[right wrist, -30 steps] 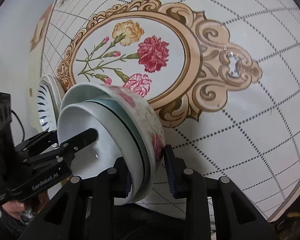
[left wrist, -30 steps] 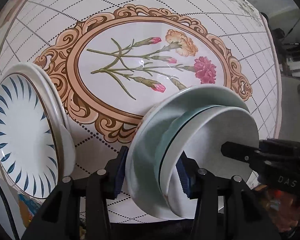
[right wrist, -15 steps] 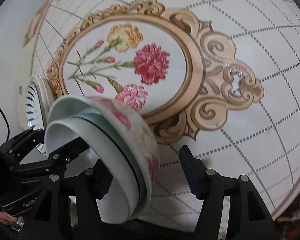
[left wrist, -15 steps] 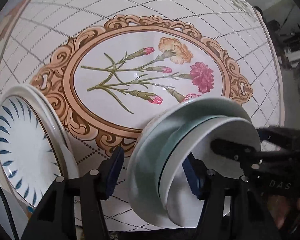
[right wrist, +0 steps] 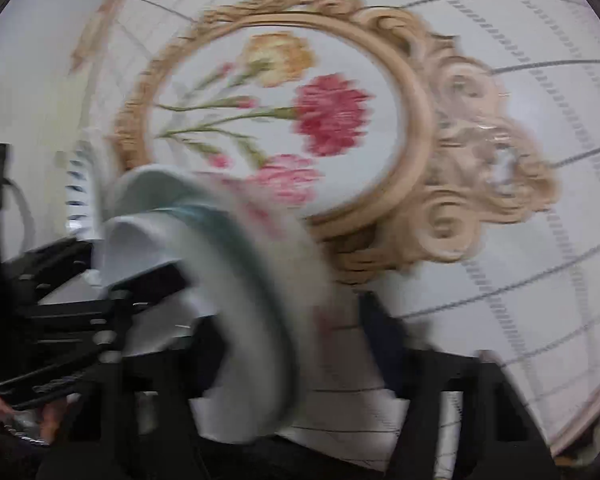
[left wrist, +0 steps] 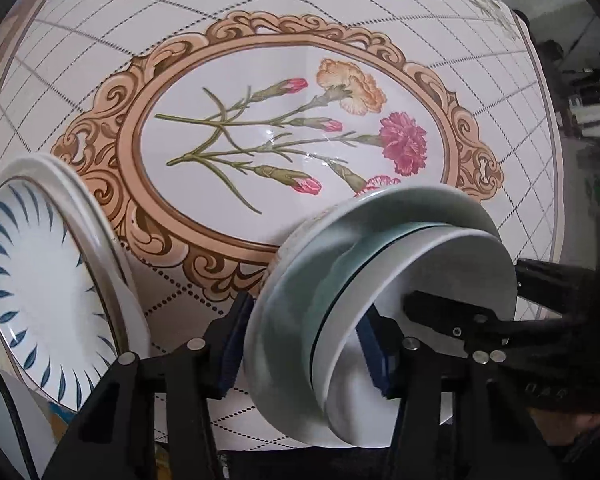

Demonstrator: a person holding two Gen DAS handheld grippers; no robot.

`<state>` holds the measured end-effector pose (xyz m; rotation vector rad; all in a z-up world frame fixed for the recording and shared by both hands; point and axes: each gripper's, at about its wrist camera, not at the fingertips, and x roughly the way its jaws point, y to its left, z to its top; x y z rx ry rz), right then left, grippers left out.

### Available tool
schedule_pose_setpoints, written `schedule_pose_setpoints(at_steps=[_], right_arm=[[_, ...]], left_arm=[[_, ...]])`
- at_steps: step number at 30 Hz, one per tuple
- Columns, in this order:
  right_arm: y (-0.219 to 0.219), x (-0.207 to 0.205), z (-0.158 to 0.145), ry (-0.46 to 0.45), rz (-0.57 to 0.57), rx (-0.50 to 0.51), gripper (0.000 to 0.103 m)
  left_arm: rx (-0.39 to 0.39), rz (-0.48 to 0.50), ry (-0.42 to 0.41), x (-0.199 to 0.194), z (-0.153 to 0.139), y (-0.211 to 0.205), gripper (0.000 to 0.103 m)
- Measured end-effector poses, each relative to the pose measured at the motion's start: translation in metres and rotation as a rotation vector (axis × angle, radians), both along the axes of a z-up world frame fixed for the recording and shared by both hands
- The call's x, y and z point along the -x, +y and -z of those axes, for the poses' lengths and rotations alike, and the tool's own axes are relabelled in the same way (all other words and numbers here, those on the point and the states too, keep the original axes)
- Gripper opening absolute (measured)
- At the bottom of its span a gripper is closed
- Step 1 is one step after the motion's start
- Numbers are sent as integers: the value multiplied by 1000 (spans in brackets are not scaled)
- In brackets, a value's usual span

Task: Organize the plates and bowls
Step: 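Carry the nested bowls with both grippers toward the plate stack, then lower the nested bowls beside the plate stack and open both grippers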

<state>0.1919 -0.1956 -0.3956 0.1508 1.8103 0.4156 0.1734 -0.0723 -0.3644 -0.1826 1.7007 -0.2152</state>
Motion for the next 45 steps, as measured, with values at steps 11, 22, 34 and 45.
schedule_pose_setpoints(at_steps=[11,22,34,45], right_arm=[[-2,-1,-8,12,23,43,40],[-6,3,-11,0,17,61,35],[-41,24,-46,-44,89,42,56],[-90,59,-41,53,377,-157,63]], left_arm=[[-18,-26,-15,20,-10,10,43],[-53,14,-38,17,-12,13,41],[-14,-91,-81,37,-53,65,54],[-20,-160,-75,53,-53,81,55]])
